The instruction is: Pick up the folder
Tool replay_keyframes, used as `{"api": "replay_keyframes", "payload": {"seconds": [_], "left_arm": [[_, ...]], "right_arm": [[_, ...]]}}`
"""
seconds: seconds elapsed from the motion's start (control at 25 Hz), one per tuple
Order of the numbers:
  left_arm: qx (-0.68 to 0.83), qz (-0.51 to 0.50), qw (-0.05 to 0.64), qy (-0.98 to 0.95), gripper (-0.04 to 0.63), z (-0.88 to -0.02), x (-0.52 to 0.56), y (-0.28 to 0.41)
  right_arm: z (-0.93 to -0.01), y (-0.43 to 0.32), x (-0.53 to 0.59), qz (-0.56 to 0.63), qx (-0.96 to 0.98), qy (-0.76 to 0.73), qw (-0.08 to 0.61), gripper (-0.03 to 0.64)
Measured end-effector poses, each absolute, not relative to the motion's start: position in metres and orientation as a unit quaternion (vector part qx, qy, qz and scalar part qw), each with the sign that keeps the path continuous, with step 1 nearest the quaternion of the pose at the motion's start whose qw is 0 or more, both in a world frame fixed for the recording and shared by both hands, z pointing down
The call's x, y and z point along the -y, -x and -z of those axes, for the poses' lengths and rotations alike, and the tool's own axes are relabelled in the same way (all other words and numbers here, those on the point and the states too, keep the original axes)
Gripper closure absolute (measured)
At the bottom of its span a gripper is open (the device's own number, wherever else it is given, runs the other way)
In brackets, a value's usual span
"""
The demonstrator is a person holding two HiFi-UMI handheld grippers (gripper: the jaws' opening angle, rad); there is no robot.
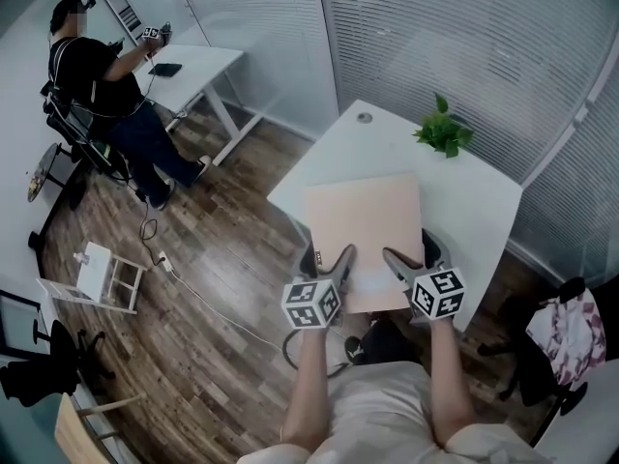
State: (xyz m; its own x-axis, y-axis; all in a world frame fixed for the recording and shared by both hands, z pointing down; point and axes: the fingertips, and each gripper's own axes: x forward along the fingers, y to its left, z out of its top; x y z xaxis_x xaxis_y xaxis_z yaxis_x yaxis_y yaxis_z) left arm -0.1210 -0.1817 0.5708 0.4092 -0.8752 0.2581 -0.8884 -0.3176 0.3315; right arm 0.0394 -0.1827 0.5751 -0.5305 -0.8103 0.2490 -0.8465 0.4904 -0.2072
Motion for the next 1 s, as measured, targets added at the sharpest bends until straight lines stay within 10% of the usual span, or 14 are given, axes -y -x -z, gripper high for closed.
{"api": "replay_keyframes", "payload": {"seconds": [1.0], "left_arm": [[0.547,-0.008,0.205,-0.812,0.218,-0.559,0.178,0.127]], "right_arm": [[-0.567,-0.034,0.178,-0.153,0.860,-0.484,0.049,0.187]]}}
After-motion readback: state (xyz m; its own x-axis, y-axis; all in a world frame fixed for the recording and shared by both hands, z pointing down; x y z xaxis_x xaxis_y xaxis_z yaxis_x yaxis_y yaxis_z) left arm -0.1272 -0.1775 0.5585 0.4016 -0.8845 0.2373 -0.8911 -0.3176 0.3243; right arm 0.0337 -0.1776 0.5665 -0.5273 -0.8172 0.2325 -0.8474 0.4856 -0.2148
